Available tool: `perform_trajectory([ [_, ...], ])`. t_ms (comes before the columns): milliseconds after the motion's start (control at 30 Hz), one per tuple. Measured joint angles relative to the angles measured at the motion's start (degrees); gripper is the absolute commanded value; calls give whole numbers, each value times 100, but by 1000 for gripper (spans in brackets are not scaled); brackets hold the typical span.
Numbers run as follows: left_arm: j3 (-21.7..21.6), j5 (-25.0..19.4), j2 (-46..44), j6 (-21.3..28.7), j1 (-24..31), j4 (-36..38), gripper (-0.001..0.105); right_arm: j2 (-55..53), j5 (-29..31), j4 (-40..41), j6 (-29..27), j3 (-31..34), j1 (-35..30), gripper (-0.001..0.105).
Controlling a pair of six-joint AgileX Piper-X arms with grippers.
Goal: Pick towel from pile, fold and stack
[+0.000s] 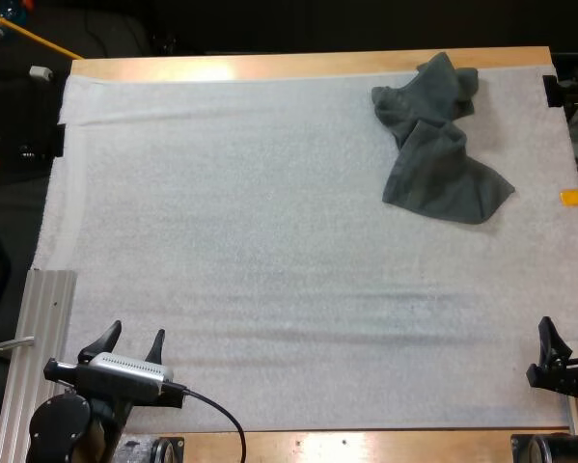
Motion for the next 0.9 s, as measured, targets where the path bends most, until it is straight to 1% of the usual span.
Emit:
perform_trajectory([
  [367,0,19,0,0,0,-62,52,0,45,0,32,0,0,74],
  [467,-33,229,0,0,0,-93,58,0,45,63,80,-89,0,74],
  [533,-130,375,0,-61,0,-87,64,3,45,117,97,-216,0,74],
  [600,-263,477,0,-189,-44,-87,66,64,-11,183,97,-401,0,74],
  [767,-615,603,36,-257,-432,-131,66,435,-389,410,97,-813,0,74],
  [833,-767,606,164,-257,-634,-156,66,605,-598,473,97,-967,0,74],
  [900,-885,707,332,-262,-848,-173,66,767,-893,560,100,-1141,0,74],
])
